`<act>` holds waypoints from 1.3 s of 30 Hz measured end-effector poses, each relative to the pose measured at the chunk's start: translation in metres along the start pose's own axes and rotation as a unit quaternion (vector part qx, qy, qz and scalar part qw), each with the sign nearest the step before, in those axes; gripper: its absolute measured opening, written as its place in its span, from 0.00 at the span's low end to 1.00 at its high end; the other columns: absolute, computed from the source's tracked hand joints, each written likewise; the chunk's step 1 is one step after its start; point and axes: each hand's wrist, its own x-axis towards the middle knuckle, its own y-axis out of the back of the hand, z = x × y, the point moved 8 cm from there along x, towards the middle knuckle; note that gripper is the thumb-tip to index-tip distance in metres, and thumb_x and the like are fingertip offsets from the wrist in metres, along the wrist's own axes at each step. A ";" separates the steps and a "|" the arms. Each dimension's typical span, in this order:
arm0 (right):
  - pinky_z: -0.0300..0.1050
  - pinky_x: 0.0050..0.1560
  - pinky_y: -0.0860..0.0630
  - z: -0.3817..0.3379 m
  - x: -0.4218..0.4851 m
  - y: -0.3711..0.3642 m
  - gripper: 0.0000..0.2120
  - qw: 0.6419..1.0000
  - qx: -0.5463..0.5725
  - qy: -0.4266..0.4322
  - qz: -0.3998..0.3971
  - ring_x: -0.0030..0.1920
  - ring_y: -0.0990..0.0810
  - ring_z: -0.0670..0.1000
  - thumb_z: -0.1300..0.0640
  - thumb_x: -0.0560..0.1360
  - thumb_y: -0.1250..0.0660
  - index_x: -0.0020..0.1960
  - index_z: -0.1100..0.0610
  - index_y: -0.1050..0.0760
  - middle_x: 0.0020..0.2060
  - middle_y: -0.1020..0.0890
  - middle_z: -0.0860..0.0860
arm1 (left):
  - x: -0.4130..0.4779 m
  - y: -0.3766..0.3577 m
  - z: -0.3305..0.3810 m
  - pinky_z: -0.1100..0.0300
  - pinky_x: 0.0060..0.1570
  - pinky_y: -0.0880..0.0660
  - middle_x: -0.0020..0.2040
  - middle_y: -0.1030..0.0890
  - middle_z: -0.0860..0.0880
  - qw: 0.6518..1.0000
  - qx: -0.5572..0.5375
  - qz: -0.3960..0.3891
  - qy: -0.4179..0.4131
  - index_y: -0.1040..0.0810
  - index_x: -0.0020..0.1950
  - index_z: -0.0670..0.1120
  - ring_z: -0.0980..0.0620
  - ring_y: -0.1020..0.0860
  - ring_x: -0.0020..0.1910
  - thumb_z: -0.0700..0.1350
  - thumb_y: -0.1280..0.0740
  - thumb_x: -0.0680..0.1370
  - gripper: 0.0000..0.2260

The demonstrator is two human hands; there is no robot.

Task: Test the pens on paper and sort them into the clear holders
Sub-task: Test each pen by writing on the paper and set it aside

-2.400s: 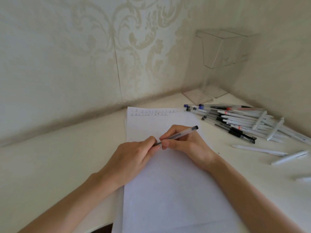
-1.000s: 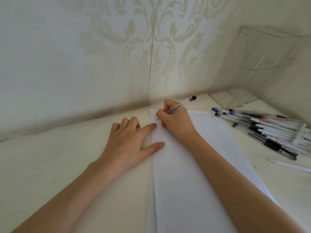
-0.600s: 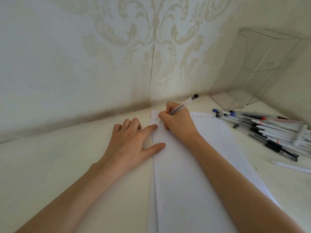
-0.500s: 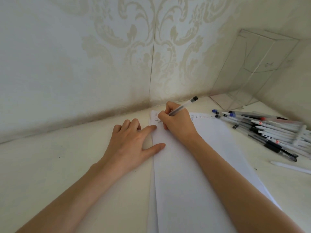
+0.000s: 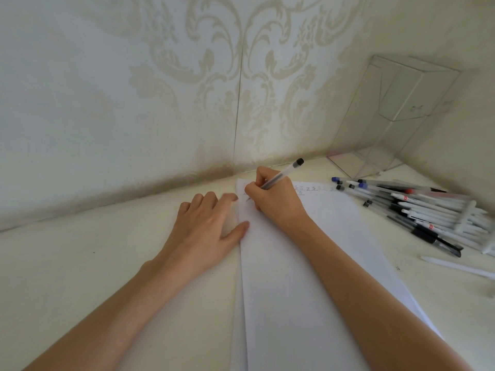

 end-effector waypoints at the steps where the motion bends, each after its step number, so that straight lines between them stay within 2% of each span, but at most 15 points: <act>1: 0.44 0.32 0.40 0.000 0.000 0.002 0.15 1.000 -0.009 -0.005 0.010 0.27 0.38 0.48 0.61 0.69 0.36 0.31 0.53 0.42 0.22 0.36 0.45 | 0.000 0.001 -0.002 0.60 0.47 0.43 0.48 0.30 0.52 0.999 -0.032 0.000 0.014 0.34 0.65 0.47 0.49 0.32 0.51 0.56 0.50 0.74 0.23; 3: 0.43 0.30 0.42 -0.001 -0.001 0.005 0.15 1.000 -0.010 -0.008 0.019 0.27 0.40 0.47 0.62 0.69 0.37 0.32 0.54 0.42 0.24 0.38 0.47 | 0.000 0.002 -0.006 0.62 0.47 0.44 0.48 0.32 0.51 0.994 -0.102 -0.002 0.036 0.36 0.62 0.43 0.49 0.33 0.53 0.44 0.47 0.77 0.15; 5: 0.42 0.29 0.41 -0.004 -0.004 0.006 0.14 0.999 0.032 0.008 0.014 0.27 0.38 0.48 0.61 0.71 0.36 0.33 0.56 0.40 0.26 0.35 0.51 | -0.001 0.004 -0.008 0.63 0.48 0.42 0.48 0.33 0.51 0.990 -0.137 0.003 0.039 0.36 0.61 0.42 0.50 0.33 0.54 0.39 0.46 0.78 0.11; 8: 0.36 0.26 0.39 -0.014 -0.010 0.007 0.16 0.995 0.087 0.040 -0.004 0.25 0.36 0.44 0.56 0.74 0.32 0.34 0.56 0.36 0.27 0.30 0.51 | -0.001 0.004 -0.012 0.64 0.51 0.38 0.52 0.30 0.48 0.986 -0.160 0.023 0.037 0.37 0.64 0.39 0.49 0.30 0.55 0.39 0.45 0.80 0.12; 10: 0.33 0.27 0.37 -0.025 -0.013 0.003 0.14 0.989 0.124 0.065 -0.039 0.25 0.34 0.43 0.56 0.75 0.31 0.36 0.58 0.32 0.27 0.28 0.53 | 0.000 0.005 -0.016 0.67 0.47 0.37 0.52 0.25 0.46 0.979 -0.194 0.044 0.044 0.37 0.63 0.39 0.52 0.27 0.51 0.41 0.44 0.80 0.13; 12: 0.34 0.30 0.35 -0.035 -0.017 0.002 0.15 0.978 0.187 0.079 -0.056 0.26 0.31 0.44 0.53 0.78 0.35 0.36 0.62 0.29 0.25 0.26 0.55 | 0.001 0.010 -0.017 0.66 0.42 0.36 0.48 0.23 0.47 0.972 -0.220 0.070 0.043 0.36 0.60 0.40 0.51 0.25 0.46 0.43 0.42 0.80 0.11; 15: 0.34 0.28 0.35 -0.039 -0.018 0.004 0.22 0.964 0.256 0.068 -0.035 0.24 0.32 0.45 0.51 0.81 0.43 0.36 0.65 0.27 0.23 0.26 0.55 | 0.000 0.017 -0.012 0.59 0.44 0.29 0.48 0.22 0.47 0.971 -0.222 0.087 0.017 0.34 0.56 0.42 0.49 0.23 0.47 0.44 0.40 0.79 0.08; 18: 0.34 0.27 0.36 -0.040 -0.020 0.003 0.23 0.965 0.249 0.068 -0.035 0.23 0.33 0.45 0.52 0.81 0.44 0.36 0.68 0.27 0.22 0.27 0.54 | -0.002 0.025 -0.003 0.55 0.41 0.28 0.46 0.22 0.46 0.973 -0.207 0.101 -0.025 0.31 0.53 0.43 0.48 0.24 0.44 0.43 0.39 0.79 0.06; 20: 0.34 0.27 0.37 -0.042 -0.022 0.000 0.22 0.966 0.244 0.069 -0.053 0.23 0.34 0.45 0.55 0.82 0.44 0.34 0.65 0.27 0.21 0.28 0.52 | -0.002 0.028 0.002 0.57 0.39 0.30 0.44 0.23 0.46 0.972 -0.207 0.103 -0.046 0.30 0.52 0.42 0.48 0.25 0.42 0.42 0.38 0.78 0.06; 22: 0.35 0.26 0.39 -0.045 -0.022 0.000 0.22 0.962 0.259 0.060 -0.061 0.22 0.37 0.46 0.57 0.82 0.44 0.31 0.62 0.29 0.20 0.32 0.51 | -0.003 0.031 0.004 0.62 0.39 0.31 0.45 0.21 0.48 0.964 -0.243 0.094 -0.047 0.30 0.52 0.42 0.53 0.25 0.40 0.43 0.37 0.78 0.06; 26: 0.37 0.26 0.43 -0.049 -0.031 0.010 0.24 0.951 0.304 0.027 -0.060 0.22 0.41 0.46 0.60 0.80 0.44 0.25 0.57 0.34 0.20 0.36 0.49 | -0.010 0.038 0.021 0.66 0.41 0.27 0.41 0.18 0.55 0.928 -0.367 0.046 -0.043 0.28 0.49 0.44 0.57 0.22 0.39 0.46 0.35 0.75 0.07; 30: 0.39 0.26 0.44 -0.048 -0.065 0.041 0.23 0.943 0.331 0.017 -0.032 0.23 0.43 0.47 0.63 0.76 0.45 0.23 0.55 0.39 0.19 0.37 0.47 | -0.023 0.045 0.060 0.66 0.39 0.27 0.39 0.18 0.52 0.874 -0.485 -0.013 -0.039 0.26 0.45 0.46 0.57 0.22 0.36 0.41 0.33 0.76 0.03; 34: 0.41 0.25 0.46 -0.048 -0.112 0.094 0.17 0.945 0.322 0.039 0.047 0.28 0.47 0.55 0.59 0.72 0.43 0.26 0.56 0.44 0.24 0.40 0.55 | -0.035 0.047 0.118 0.67 0.38 0.28 0.36 0.18 0.48 0.815 -0.571 -0.083 -0.060 0.26 0.43 0.44 0.56 0.22 0.35 0.37 0.33 0.74 0.04; 37: 0.39 0.22 0.45 -0.043 -0.160 0.140 0.18 0.933 0.329 0.065 0.126 0.23 0.42 0.50 0.59 0.74 0.44 0.28 0.59 0.45 0.20 0.38 0.48 | -0.046 0.047 0.172 0.66 0.38 0.27 0.36 0.18 0.46 0.777 -0.603 -0.140 -0.117 0.27 0.42 0.43 0.55 0.22 0.34 0.37 0.33 0.73 0.04; 39: 0.38 0.22 0.43 -0.029 -0.196 0.166 0.18 0.929 0.313 0.069 0.186 0.23 0.40 0.47 0.59 0.75 0.45 0.27 0.59 0.43 0.19 0.37 0.45 | -0.057 0.040 0.207 0.64 0.39 0.27 0.36 0.18 0.46 0.768 -0.593 -0.182 -0.158 0.27 0.43 0.41 0.53 0.21 0.35 0.40 0.32 0.72 0.05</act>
